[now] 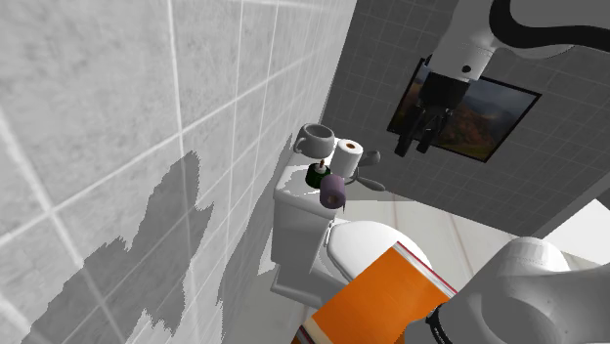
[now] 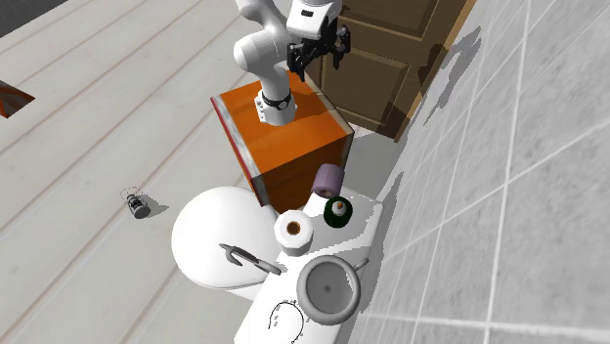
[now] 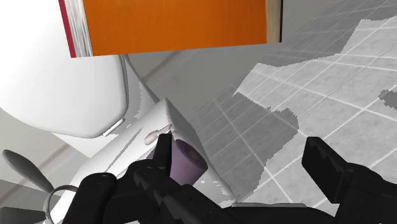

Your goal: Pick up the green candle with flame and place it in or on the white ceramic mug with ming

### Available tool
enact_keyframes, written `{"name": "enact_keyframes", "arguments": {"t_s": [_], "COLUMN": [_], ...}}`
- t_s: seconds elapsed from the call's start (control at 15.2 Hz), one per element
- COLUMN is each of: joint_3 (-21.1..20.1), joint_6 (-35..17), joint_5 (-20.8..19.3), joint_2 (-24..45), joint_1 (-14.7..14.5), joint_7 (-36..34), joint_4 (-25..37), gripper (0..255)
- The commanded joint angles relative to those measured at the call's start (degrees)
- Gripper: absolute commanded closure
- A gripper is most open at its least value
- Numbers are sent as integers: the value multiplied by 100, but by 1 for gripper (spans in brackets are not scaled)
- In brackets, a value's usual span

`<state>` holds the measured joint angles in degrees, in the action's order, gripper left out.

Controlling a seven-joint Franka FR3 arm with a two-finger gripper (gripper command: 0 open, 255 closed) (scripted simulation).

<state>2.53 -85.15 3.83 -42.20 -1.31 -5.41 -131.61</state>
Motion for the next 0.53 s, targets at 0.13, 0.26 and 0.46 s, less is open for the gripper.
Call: {"name": "enact_keyframes", "arguments": {"t_s": [0.13,0.26,0.46], "joint_3": [-4,-4,-1], "joint_6": [-403,-802,-1391], "joint_5": [-37,-73,-125], "joint_2": [234,497,941], "joint_1": [24,47,83], "joint_7": [-2,-8,-21], "joint_4": [-136,-239,-335], "gripper": [0,0,0]}}
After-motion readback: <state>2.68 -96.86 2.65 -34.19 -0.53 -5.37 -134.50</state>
